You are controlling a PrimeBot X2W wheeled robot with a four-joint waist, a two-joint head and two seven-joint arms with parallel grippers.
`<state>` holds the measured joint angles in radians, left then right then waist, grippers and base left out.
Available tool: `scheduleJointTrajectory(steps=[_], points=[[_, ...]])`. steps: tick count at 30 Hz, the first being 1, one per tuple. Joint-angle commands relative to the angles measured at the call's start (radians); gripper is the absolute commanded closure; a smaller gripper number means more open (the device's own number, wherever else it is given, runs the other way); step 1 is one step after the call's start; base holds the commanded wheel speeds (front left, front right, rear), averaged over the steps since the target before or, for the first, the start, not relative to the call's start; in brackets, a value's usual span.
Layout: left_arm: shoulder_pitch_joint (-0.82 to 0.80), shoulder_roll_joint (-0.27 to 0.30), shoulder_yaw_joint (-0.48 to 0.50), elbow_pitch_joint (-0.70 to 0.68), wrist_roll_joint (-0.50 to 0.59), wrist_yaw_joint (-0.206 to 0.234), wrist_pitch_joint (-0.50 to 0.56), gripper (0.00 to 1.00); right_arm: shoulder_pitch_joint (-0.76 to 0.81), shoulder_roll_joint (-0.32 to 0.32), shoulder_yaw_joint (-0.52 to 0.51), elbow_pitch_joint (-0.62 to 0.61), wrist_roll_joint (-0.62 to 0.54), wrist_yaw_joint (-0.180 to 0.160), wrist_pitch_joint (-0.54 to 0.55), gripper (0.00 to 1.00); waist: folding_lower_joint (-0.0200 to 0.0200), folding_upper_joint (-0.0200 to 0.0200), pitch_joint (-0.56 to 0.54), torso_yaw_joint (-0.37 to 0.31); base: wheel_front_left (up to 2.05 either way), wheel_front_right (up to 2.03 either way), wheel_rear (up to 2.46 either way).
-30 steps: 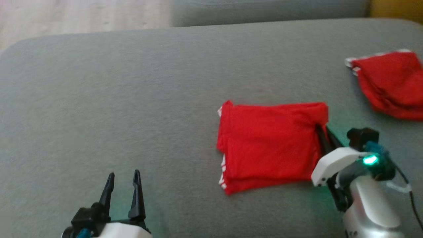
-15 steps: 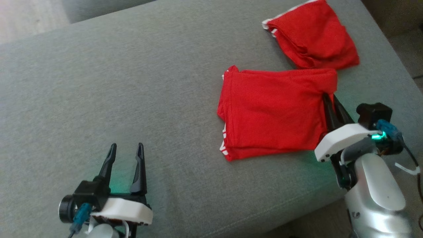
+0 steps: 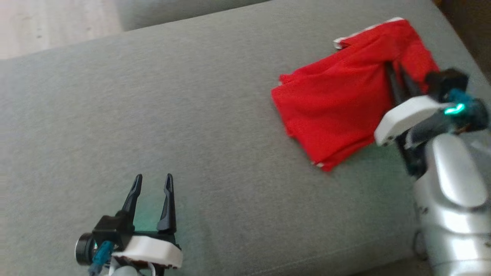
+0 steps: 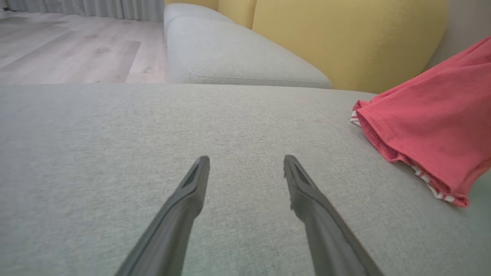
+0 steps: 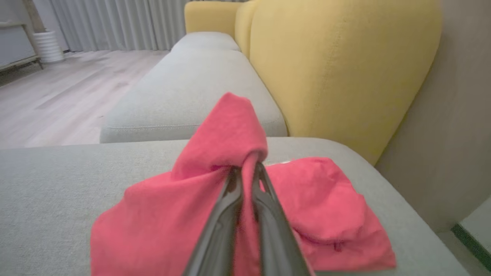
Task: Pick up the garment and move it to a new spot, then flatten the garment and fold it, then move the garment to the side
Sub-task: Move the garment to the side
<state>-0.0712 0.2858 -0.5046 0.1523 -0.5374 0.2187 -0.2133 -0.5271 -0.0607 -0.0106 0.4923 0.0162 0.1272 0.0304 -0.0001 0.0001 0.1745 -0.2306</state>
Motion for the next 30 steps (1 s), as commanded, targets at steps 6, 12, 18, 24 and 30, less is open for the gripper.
scheduleJointTrajectory(steps=[6,12,18,24,30], points=[[-0.016,-0.001,0.032,-0.026,-0.003,-0.004,-0.021,0.00,-0.134,-0.125,-0.034,0.030,-0.043,0.003,0.064,1.00,0.0001,-0.0001,0.021,0.124,0.00,0.00,0.00],[-0.025,-0.008,0.029,-0.033,0.002,-0.004,-0.027,0.00,-0.176,-0.252,-0.078,0.044,-0.061,0.003,0.118,1.00,0.0001,-0.0001,0.055,0.180,0.00,0.00,0.00],[-0.052,-0.013,0.021,-0.032,0.012,-0.012,-0.031,0.00,-0.210,-0.403,-0.168,0.066,-0.083,0.003,0.194,1.00,0.0001,-0.0001,0.109,0.232,0.00,0.00,0.00],[-0.080,-0.008,0.013,-0.034,0.023,-0.012,-0.023,0.00,-0.252,-0.444,-0.255,0.129,-0.176,0.003,0.182,1.00,0.0001,-0.0001,0.156,0.254,0.00,0.00,0.00],[-0.099,0.002,0.015,-0.042,0.027,-0.009,-0.017,0.00,-0.285,-0.395,-0.325,0.166,-0.341,0.003,0.106,0.00,0.0001,-0.0001,0.176,0.254,0.00,0.00,0.00]])
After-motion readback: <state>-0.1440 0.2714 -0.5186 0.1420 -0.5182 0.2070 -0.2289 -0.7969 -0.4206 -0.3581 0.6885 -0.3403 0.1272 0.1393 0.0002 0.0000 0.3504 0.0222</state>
